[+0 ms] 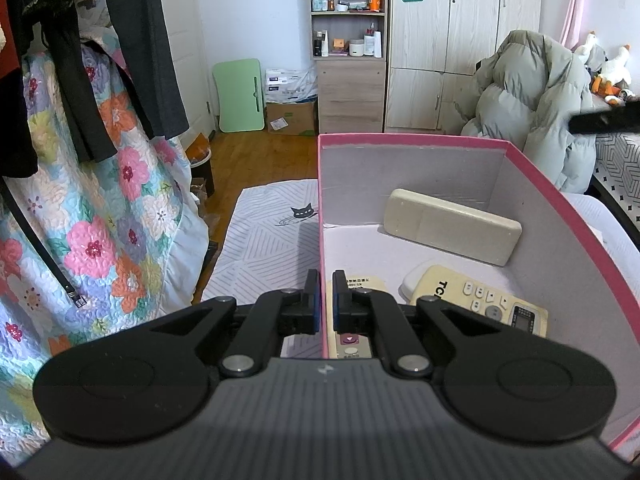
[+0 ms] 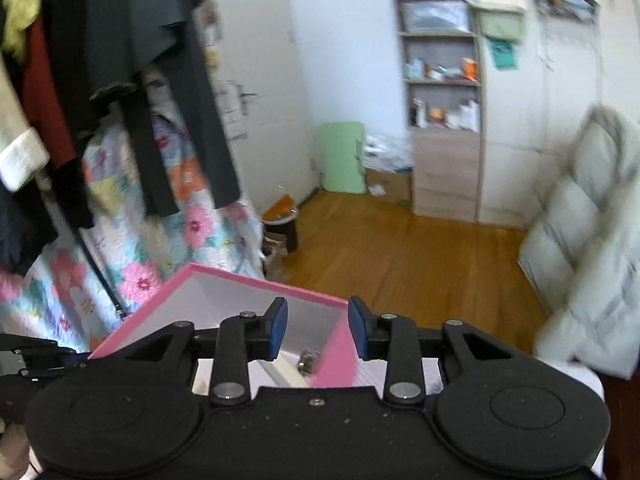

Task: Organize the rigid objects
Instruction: 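Lift the keys with the right gripper and drop them into the pink box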

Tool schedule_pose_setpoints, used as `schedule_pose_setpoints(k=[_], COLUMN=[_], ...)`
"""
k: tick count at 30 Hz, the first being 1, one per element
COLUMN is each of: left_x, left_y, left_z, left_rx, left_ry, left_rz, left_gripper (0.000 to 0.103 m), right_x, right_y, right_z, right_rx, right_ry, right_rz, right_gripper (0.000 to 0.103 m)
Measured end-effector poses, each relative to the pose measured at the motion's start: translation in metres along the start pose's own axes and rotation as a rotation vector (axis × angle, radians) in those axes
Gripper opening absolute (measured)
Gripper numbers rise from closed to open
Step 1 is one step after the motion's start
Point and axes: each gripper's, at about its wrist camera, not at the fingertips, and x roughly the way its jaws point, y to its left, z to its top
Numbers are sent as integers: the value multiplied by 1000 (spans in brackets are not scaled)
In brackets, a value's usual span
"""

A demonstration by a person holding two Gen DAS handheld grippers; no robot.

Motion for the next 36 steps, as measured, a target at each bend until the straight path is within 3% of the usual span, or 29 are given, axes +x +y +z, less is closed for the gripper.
schedule_pose_setpoints(k=[4, 9, 13, 19, 26, 28, 29, 30, 33, 36], left_x=[0, 0, 0, 1, -1, -1, -1, -1, -1, -1], left_y=[1, 1, 2, 2, -5, -4, -3, -2, 0, 0], left_z=[0, 0, 0, 1, 1, 1, 1, 1, 1, 0], left_rx=[0, 3, 0, 3, 32, 28, 22, 17, 9, 6], left_ry=[0, 0, 0, 3, 1, -2, -1, 0, -3, -3], left_rz=[2, 5, 10, 14, 61, 58, 55, 50, 45, 33], left_gripper=[5, 5, 5, 5, 5, 5, 5, 5, 5, 5], right_x=[0, 25, 46, 70, 94, 100, 102, 103, 91, 71], right_y=[-24, -42, -45, -54, -48, -46, -46, -46, -49, -56], right_z=[-23, -53, -70, -76, -77, -78, -79, -79, -76, -68], right_rx=[35, 58, 28, 21, -26, -16, -6, 2, 57, 149], right_ry=[52, 146, 190, 180, 198, 220, 238, 249, 222, 183], right_rz=[-55, -48, 4, 110, 161, 159, 163, 162, 137, 169], right_gripper=[38, 38, 38, 38, 38, 32, 14, 4, 5, 5])
